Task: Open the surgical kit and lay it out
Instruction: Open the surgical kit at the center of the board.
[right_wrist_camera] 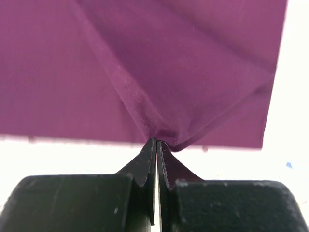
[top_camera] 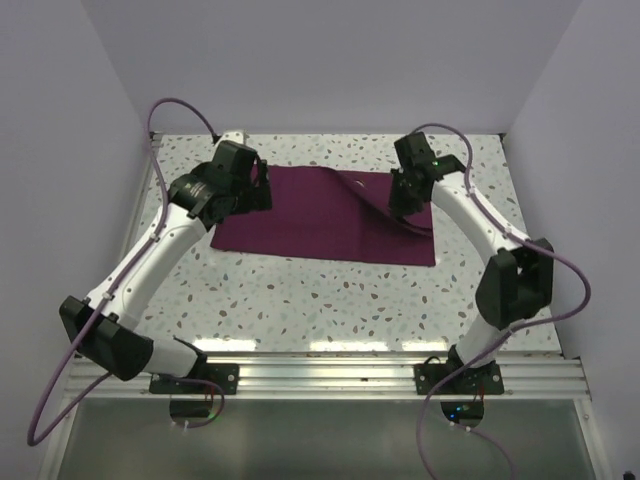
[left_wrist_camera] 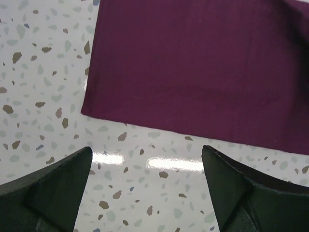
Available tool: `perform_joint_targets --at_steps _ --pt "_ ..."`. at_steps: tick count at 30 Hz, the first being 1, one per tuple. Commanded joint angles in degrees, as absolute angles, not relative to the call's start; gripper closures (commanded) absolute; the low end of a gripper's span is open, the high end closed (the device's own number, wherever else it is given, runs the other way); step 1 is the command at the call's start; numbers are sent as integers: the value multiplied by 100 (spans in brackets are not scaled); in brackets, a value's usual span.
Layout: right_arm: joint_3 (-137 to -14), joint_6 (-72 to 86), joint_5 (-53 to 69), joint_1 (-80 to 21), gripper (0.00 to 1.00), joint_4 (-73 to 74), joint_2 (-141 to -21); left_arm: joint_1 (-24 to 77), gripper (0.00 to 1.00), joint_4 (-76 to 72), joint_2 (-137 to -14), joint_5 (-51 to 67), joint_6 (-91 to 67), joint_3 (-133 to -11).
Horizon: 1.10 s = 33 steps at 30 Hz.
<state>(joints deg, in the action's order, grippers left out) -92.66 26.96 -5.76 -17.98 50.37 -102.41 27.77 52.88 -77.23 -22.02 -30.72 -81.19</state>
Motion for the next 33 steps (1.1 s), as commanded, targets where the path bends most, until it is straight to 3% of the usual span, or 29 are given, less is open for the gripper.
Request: perform_joint_targets --at_steps 1,7,10,18,21,22,23,26,33 --pt "-8162 2733 -89 -2056 100 5509 -9091 2786 0 4975 -8155 -2548 -2681 -8963" --pt "-6542 3085 499 -2461 100 6641 -6630 2655 0 4948 -9025 -2944 -2461 -10211" --pt "-6381 3155 554 -2470 100 7537 -5796 2567 0 4966 -9386 -3023 -2434 -10739" --pt "-5874 3173 97 -2470 100 9114 -4571 2531 0 5036 -9826 -2927 -2522 -11294" --pt "-5372 3251 448 -2461 70 9123 -4158 2523 0 5071 -9756 -2900 -2575 -11110" --pt "-5309 3304 500 -2470 45 9123 -4105 2531 0 5106 -9721 -2900 -2601 -11057" --pt "-5282 3366 536 -2461 2 9106 -4078 2531 0 5124 -9651 -2909 -2602 -10952" --pt "-5431 3340 352 -2461 2 9097 -4244 2522 0 5124 -9432 -2909 -2593 -10653" --pt "-7063 3076 -684 -2470 2 8563 -5104 2540 2 4764 -8694 -2128 -2785 -9362"
